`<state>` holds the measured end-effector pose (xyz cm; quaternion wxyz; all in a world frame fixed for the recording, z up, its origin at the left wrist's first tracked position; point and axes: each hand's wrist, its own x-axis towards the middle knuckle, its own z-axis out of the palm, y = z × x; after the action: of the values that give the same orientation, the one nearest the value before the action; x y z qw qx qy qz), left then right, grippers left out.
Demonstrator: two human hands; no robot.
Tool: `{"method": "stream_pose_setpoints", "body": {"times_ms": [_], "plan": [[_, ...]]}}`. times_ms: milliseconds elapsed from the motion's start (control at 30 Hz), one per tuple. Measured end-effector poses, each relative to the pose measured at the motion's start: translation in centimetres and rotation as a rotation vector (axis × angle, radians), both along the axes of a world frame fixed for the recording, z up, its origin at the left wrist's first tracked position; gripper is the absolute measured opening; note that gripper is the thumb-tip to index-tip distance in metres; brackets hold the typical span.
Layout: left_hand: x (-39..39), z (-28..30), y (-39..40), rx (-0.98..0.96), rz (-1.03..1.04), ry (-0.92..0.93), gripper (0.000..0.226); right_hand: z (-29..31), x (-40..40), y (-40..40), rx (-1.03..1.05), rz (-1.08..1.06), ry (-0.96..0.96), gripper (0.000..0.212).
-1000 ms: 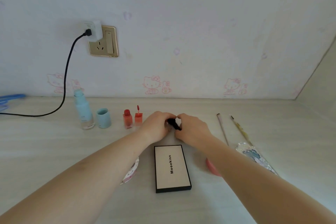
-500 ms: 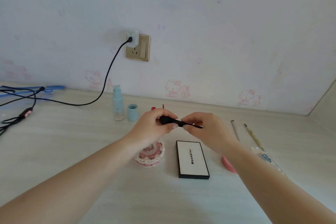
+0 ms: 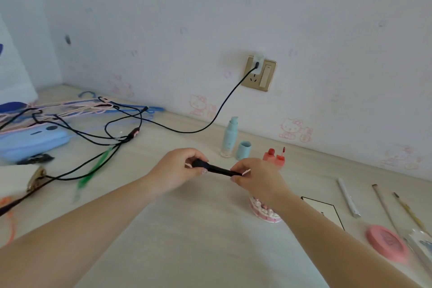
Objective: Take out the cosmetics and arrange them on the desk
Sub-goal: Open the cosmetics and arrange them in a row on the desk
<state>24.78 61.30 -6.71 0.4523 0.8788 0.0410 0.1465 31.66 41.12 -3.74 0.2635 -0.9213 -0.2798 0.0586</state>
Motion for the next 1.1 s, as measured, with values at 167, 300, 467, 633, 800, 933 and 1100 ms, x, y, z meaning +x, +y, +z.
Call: {"method": "stream_pose_setpoints", "body": {"times_ms": [167,300,467,633,800,933,1100], "plan": [[0.5,-1.5,2.1,0.111,0.030,0.029,0.019,-1.6,0.5,2.8,-0.133,0.003,-0.080,0.018],[1.3,-2.4,2.7,0.131,0.047,0.045,0.020,-2.1,0.8,3.5,-0.196,-0.011,-0.124,0.022],[2.0,-2.9,3.1,0.176,0.058,0.071,0.018,-2.5,1.0,3.6,-0.214,-0.023,-0.114,0.022],[2.3,-2.8,3.2,0.234,0.038,0.096,0.019,-2.7,1.1,3.6,-0.231,-0.028,-0.116,0.022],[1.8,-2.0,2.9,0.167,0.000,0.122,0.043,-2.5,1.0,3.1,-0.179,-0.027,-0.146,0.034],[1.4,-0.2,1.1,0.082,0.025,-0.023,0.036,-1.5,0.7,1.1,0.000,-0.048,-0.154,0.034],[2.3,2.5,-4.3,-0.057,-0.145,-0.085,0.026,-0.3,1.2,-3.3,0.118,-0.137,-0.185,0.029]]}}
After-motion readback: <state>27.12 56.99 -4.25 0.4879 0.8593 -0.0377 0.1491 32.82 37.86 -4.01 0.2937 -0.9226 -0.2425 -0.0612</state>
